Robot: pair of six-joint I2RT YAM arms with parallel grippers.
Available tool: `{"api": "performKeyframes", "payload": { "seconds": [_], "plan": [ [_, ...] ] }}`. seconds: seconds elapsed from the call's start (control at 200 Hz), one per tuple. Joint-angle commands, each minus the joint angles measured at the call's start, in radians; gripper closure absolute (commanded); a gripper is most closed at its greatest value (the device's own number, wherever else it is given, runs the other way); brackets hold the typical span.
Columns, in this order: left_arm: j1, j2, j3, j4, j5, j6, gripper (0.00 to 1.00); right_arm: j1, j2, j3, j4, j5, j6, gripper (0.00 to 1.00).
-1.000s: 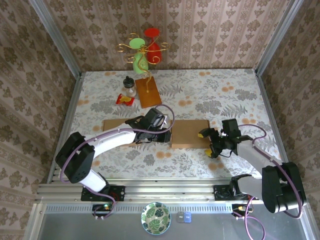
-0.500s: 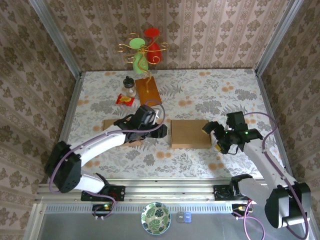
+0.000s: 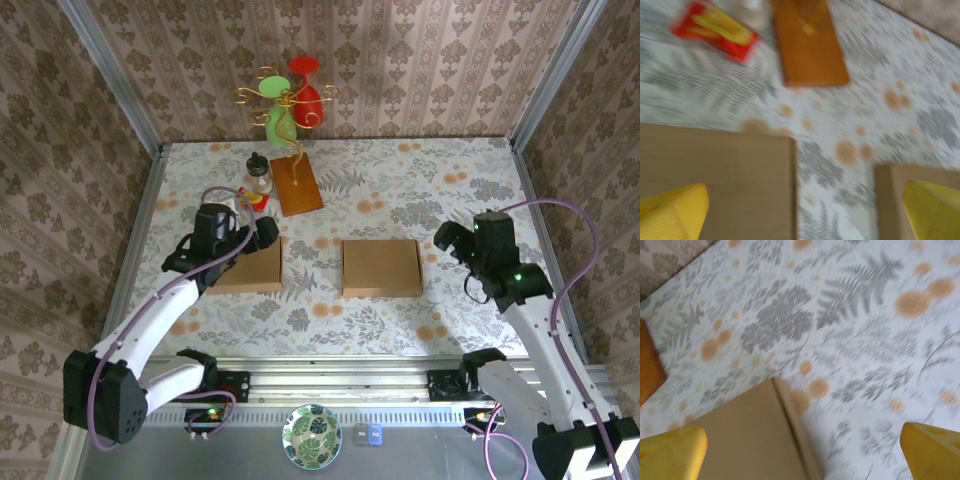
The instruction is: Fold the paper box
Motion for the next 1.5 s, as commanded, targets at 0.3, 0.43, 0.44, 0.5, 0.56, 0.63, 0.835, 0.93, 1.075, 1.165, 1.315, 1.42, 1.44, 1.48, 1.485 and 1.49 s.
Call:
{"api": "performKeyframes", "payload": {
  "seconds": [0.3,0.43,0.44,0.5,0.56,0.63,0.835,0.93,1.075,1.165,1.315,1.42,1.44,1.48,1.485,1.49],
  "plan": [
    [0.067,-0.047,-0.222,0.317,-0.64,0.529,0.0,-0.002,0.045,-0.435,0.864,0.232,-0.504,0.0],
    [0.146,0.034,-0.31,0.535,-0.554,0.616,0.0,-0.005,0.212,-0.45,1.035,0.174,-0.535,0.0],
    [0.155,0.04,-0.316,0.55,-0.545,0.614,0.0,-0.006,0.225,-0.449,1.048,0.17,-0.536,0.0],
    [0.202,0.077,-0.349,0.647,-0.472,0.608,0.0,-0.014,0.305,-0.449,1.128,0.148,-0.538,0.0],
    [0.246,0.124,-0.369,0.727,-0.414,0.606,0.0,-0.026,0.385,-0.449,1.203,0.118,-0.537,0.0],
    [0.289,0.186,-0.416,0.888,-0.347,0.597,0.0,-0.037,0.459,-0.429,1.264,0.083,-0.539,0.0],
    [0.365,0.377,-0.466,1.23,-0.201,0.585,0.0,-0.081,0.619,-0.395,1.407,0.027,-0.557,0.0],
    [0.376,0.528,-0.503,1.473,-0.152,0.604,0.0,-0.11,0.676,-0.416,1.492,-0.009,-0.532,0.0],
    [0.376,0.511,-0.507,1.45,-0.157,0.599,0.0,-0.114,0.716,-0.442,1.576,-0.024,-0.535,0.0],
    [0.377,0.503,-0.497,1.415,-0.152,0.594,0.0,-0.111,0.722,-0.418,1.539,-0.024,-0.541,0.0],
    [0.372,0.496,-0.43,1.285,-0.122,0.612,0.0,-0.093,0.727,-0.394,1.502,0.004,-0.554,0.0],
    [0.365,0.494,-0.422,1.269,-0.132,0.615,0.0,-0.091,0.724,-0.397,1.502,0.006,-0.555,0.0],
    [0.366,0.495,-0.423,1.269,-0.133,0.617,0.0,-0.091,0.724,-0.397,1.504,0.006,-0.555,0.0],
    [0.365,0.496,-0.424,1.275,-0.133,0.618,0.0,-0.091,0.724,-0.398,1.504,0.006,-0.555,0.0],
    [0.365,0.496,-0.424,1.275,-0.133,0.618,0.0,-0.091,0.724,-0.397,1.503,0.005,-0.555,0.0],
    [0.365,0.496,-0.424,1.275,-0.132,0.617,0.0,-0.091,0.723,-0.397,1.504,0.006,-0.556,0.0]
  ]
}}
